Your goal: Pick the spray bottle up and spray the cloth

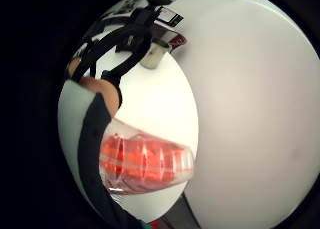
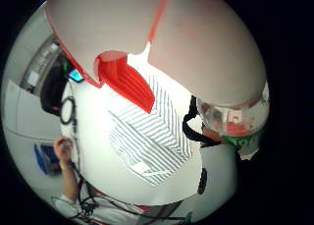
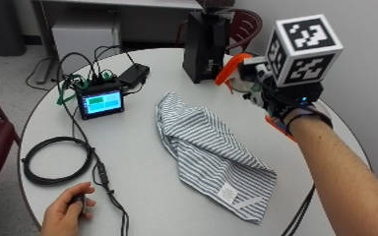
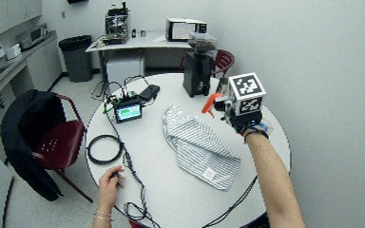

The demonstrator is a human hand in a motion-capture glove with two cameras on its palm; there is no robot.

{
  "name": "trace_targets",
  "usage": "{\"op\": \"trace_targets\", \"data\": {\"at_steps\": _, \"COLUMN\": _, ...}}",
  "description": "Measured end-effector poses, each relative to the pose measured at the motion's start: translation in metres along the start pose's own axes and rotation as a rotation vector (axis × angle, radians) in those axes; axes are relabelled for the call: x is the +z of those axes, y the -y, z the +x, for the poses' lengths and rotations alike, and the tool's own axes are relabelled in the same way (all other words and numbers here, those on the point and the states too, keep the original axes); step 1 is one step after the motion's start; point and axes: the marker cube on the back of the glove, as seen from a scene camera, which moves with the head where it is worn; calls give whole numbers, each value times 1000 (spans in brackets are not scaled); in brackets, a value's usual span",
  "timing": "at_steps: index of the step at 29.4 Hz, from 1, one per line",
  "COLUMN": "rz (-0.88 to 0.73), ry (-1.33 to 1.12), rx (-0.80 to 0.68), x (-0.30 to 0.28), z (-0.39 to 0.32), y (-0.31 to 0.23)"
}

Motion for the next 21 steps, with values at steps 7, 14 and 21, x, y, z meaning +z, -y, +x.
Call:
{"op": "trace_targets", "data": {"at_steps": 7, "rz": 61, "ry": 268, "rx": 40, "x": -21, "z": 0, "y": 4}}
{"op": "trace_targets", "data": {"at_steps": 14, "rz": 109, "ry": 739, "rx": 70, "x": -12, "z": -12, "y": -4}}
{"op": "trace_targets", "data": {"at_steps": 21, "rz": 101, "ry": 1077, "rx": 24, "x": 0, "z": -55, "y": -11}}
